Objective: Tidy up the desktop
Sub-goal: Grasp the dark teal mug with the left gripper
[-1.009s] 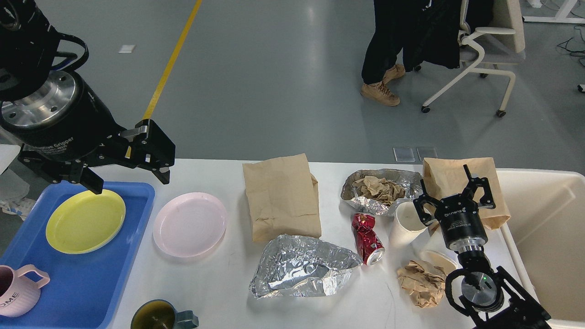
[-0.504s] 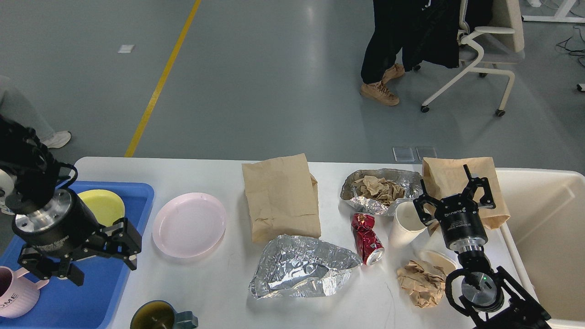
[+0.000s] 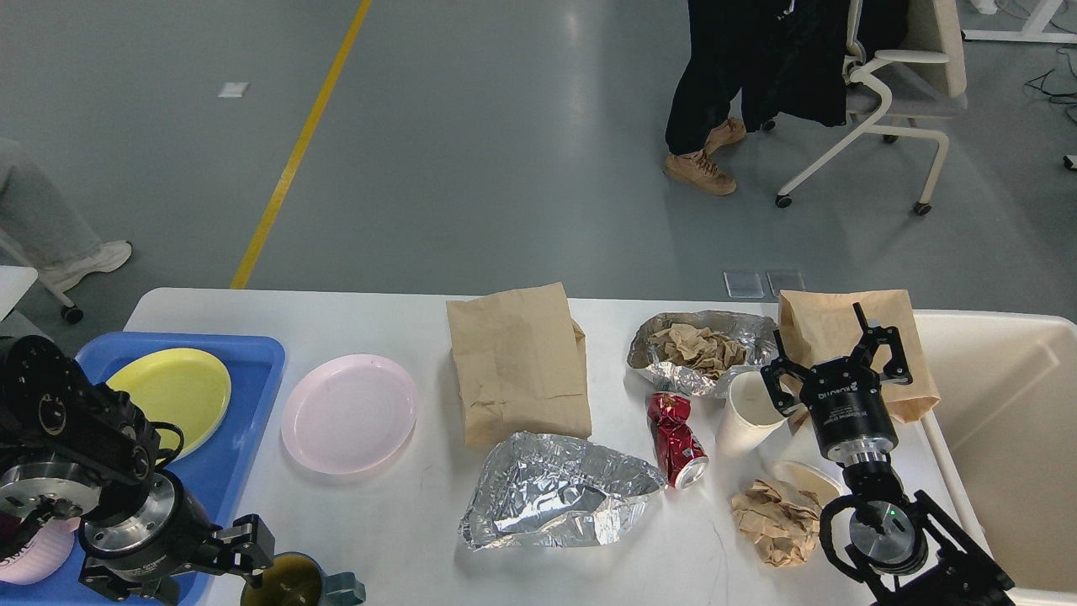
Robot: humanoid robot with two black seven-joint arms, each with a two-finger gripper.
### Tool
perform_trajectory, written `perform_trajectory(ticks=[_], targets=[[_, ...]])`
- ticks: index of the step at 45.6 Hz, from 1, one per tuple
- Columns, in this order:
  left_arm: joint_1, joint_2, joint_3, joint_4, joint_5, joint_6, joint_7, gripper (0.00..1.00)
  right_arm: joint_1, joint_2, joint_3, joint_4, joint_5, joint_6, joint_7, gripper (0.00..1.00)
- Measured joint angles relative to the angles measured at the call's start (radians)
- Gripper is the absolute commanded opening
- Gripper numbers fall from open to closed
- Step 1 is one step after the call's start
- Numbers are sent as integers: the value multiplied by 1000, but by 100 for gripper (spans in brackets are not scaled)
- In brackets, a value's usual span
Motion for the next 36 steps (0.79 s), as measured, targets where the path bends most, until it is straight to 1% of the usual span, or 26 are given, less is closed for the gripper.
perform_trajectory(ticks=[4, 8, 13, 19, 22, 32, 35, 36], targets=[[29, -4, -13, 24, 11, 8, 0, 82, 0, 0, 0, 0, 0, 0, 0, 100], [93, -4, -64, 68, 51, 13, -1, 81, 0, 0, 0, 0, 0, 0, 0, 100], [139, -5, -97, 91, 87, 26, -1, 80, 0, 0, 0, 0, 0, 0, 0, 100], [167, -14, -118, 105, 96, 60, -1, 71, 0, 0, 0, 0, 0, 0, 0, 100], [177, -17, -121, 107, 96, 68, -1, 64, 0, 0, 0, 0, 0, 0, 0, 100], [205, -28, -118, 121, 96, 91, -1, 59, 0, 0, 0, 0, 0, 0, 0, 100], [218, -36, -122, 131, 96, 100, -1, 52, 0, 0, 0, 0, 0, 0, 0, 100], [223, -39, -123, 134, 95, 102, -1, 46, 0, 0, 0, 0, 0, 0, 0, 100]])
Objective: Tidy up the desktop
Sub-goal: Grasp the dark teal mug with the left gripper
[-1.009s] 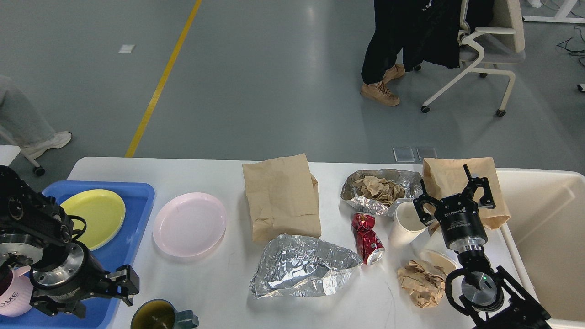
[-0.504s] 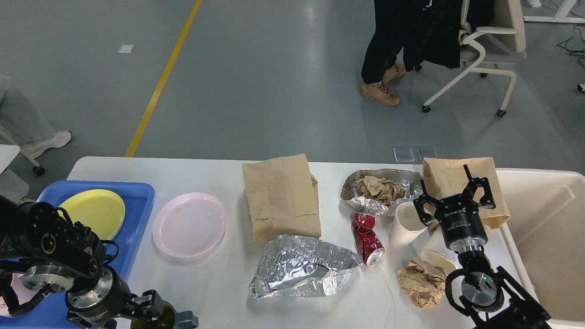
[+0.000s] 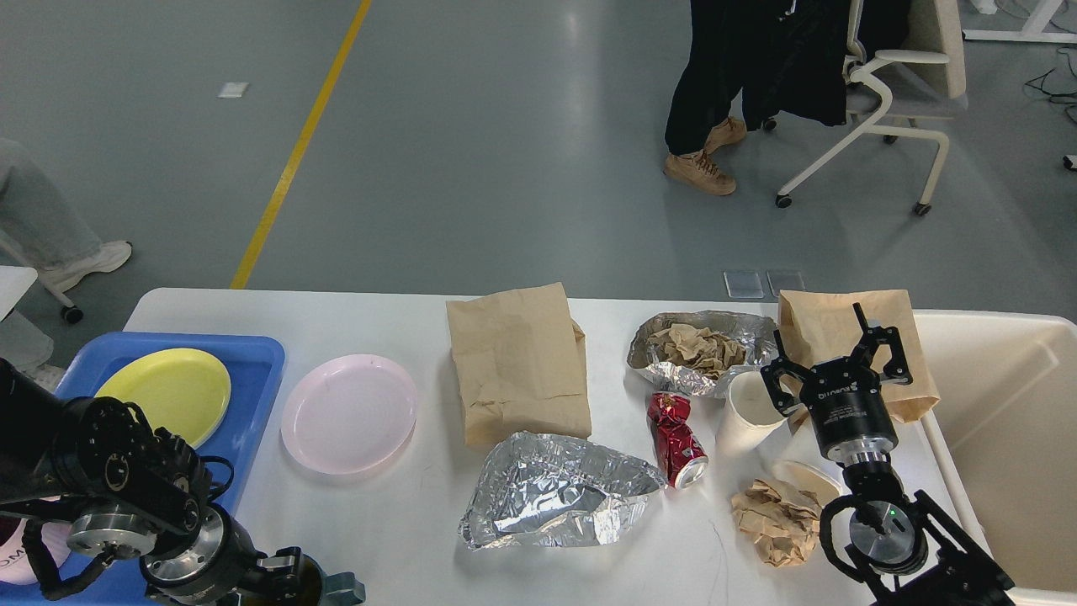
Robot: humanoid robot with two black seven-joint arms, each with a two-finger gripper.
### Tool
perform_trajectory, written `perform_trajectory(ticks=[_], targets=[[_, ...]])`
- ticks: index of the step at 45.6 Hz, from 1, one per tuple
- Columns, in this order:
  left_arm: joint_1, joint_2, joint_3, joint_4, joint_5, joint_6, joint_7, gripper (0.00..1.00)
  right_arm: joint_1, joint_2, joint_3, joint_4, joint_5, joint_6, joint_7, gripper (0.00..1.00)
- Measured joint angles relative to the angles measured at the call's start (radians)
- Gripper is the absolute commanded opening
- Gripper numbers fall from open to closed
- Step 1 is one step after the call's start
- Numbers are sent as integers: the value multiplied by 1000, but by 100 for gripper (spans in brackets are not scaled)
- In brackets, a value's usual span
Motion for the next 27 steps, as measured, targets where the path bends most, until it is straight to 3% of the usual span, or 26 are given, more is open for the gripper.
perform_trajectory(ticks=[18, 27], targets=[[23, -18, -2, 23, -12, 8, 9, 1, 0, 0, 0, 0, 0, 0, 0, 100], [24, -23, -1, 24, -12, 4, 35, 0, 0, 0, 0, 0, 0, 0, 0, 100]])
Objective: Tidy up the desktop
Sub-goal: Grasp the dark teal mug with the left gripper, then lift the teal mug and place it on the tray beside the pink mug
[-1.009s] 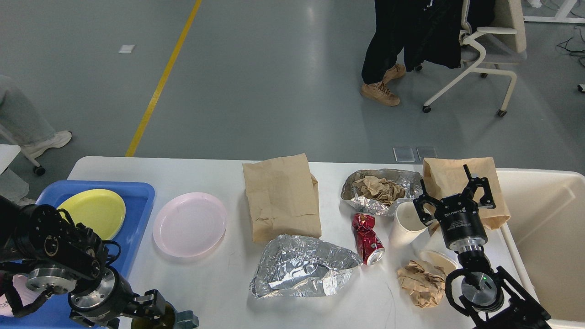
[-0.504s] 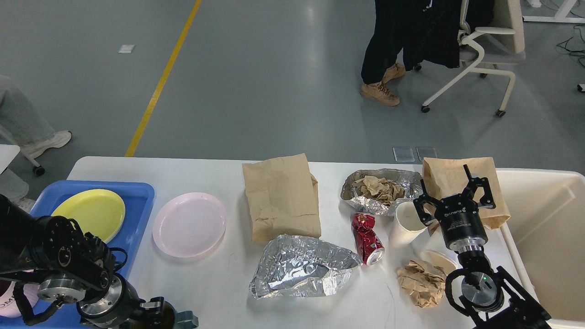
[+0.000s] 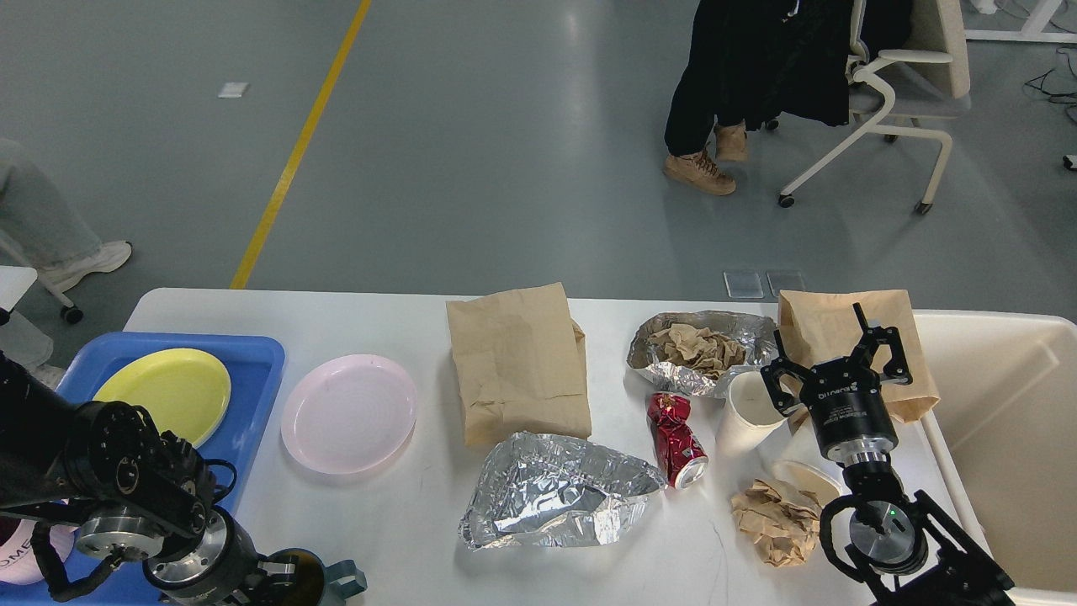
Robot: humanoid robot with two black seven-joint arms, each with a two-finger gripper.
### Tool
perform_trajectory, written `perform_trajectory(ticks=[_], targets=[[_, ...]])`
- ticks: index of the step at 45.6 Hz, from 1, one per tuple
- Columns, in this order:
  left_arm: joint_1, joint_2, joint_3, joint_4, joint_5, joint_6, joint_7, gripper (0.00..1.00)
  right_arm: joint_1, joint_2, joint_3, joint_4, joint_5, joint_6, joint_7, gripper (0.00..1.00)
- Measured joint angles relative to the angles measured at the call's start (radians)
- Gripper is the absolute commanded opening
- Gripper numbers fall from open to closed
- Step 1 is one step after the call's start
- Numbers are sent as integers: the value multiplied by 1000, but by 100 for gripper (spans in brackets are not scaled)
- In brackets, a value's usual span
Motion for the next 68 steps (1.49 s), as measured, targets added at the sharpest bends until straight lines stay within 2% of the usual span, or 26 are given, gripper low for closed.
perform_trajectory(ticks=[11, 19, 29, 35, 43, 46, 49, 55, 60, 68], targets=[[-9, 8, 6, -2, -4, -3, 31, 0, 0, 0, 0, 0, 0, 0, 0, 100], [-98, 43, 47, -28, -7, -43, 51, 0, 0, 0, 0, 0, 0, 0, 0, 100], [-392, 70, 139, -102, -8, -269, 45, 0, 0, 0, 0, 0, 0, 0, 0, 100], [-659, 78, 196, -153, -19, -443, 38, 0, 0, 0, 0, 0, 0, 0, 0, 100], [-1038, 76, 265, -162, -53, -725, 33, 0, 0, 0, 0, 0, 0, 0, 0, 100], [-1147, 74, 281, -162, -63, -799, 32, 0, 0, 0, 0, 0, 0, 0, 0, 100], [-1214, 71, 297, -162, -79, -836, 32, 0, 0, 0, 0, 0, 0, 0, 0, 100], [-1241, 69, 321, -162, -92, -850, 29, 0, 0, 0, 0, 0, 0, 0, 0, 100], [-1226, 92, 370, -151, -91, -851, 7, 0, 0, 0, 0, 0, 0, 0, 0, 100], [-1087, 270, 422, -31, -29, -852, -14, 0, 0, 0, 0, 0, 0, 0, 0, 100]])
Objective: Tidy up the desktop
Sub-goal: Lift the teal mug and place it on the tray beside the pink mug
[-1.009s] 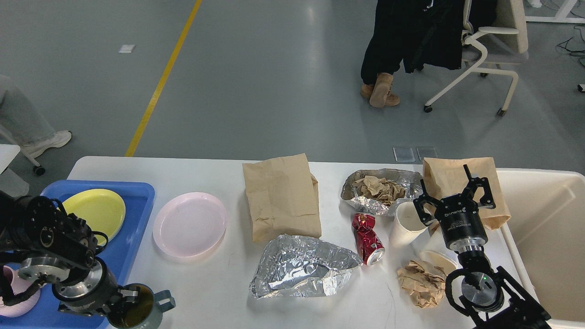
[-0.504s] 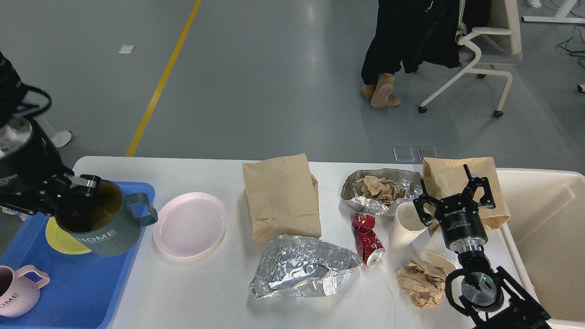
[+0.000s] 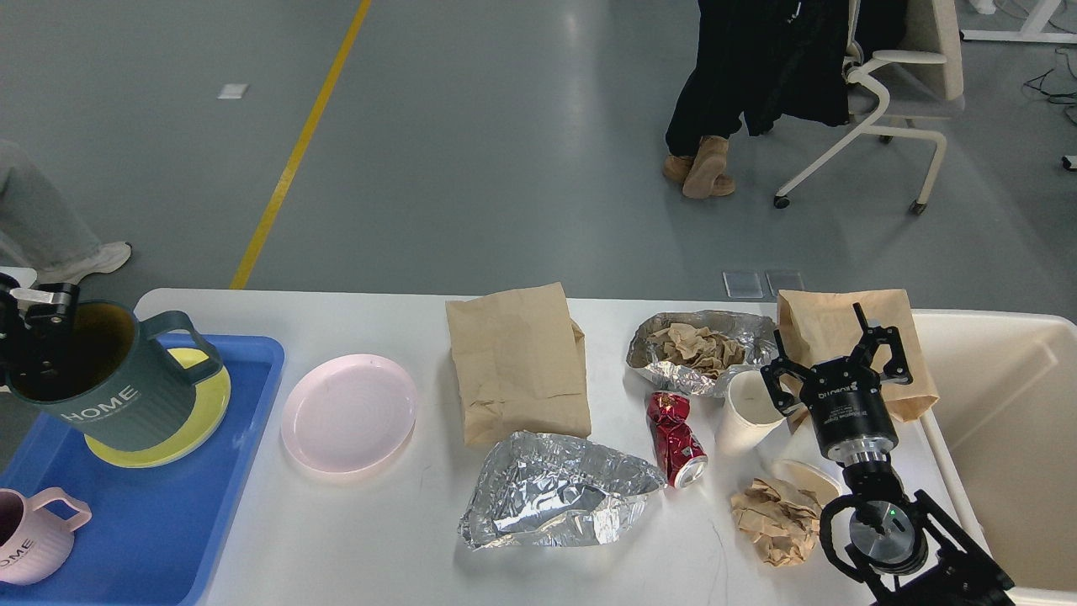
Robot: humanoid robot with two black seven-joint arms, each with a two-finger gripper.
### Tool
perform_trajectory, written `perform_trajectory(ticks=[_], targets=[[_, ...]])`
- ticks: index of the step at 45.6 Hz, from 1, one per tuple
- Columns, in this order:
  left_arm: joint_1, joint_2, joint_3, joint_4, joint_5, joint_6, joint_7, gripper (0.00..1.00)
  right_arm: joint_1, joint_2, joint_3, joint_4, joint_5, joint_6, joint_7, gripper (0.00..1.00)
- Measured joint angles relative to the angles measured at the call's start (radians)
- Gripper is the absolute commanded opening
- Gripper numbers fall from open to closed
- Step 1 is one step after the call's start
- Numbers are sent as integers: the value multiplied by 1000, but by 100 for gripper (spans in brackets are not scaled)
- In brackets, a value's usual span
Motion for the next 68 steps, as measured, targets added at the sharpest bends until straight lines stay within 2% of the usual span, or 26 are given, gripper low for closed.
perform_trajectory(ticks=[6, 10, 19, 20, 26, 36, 41, 60, 68], targets=[[205, 187, -57, 182, 106, 0, 10, 0, 0, 0, 0, 0, 0, 0, 0, 100], [409, 261, -160, 335, 164, 0, 12, 0, 0, 0, 0, 0, 0, 0, 0, 100], [877, 281, -464, 653, 218, 0, 13, 0, 0, 0, 0, 1, 0, 0, 0, 100], [971, 281, -538, 712, 220, 0, 14, 0, 0, 0, 0, 1, 0, 0, 0, 100], [1122, 266, -677, 786, 251, 0, 14, 0, 0, 0, 0, 1, 0, 0, 0, 100], [1272, 198, -799, 824, 299, 0, 18, 0, 0, 0, 0, 1, 0, 0, 0, 100], [1301, 191, -805, 824, 299, 11, 14, 0, 0, 0, 0, 0, 0, 0, 0, 100], [1391, 150, -807, 821, 296, 163, 11, 0, 0, 0, 0, 0, 0, 0, 0, 100], [1412, 142, -816, 821, 288, 176, 10, 0, 0, 0, 0, 0, 0, 0, 0, 100]])
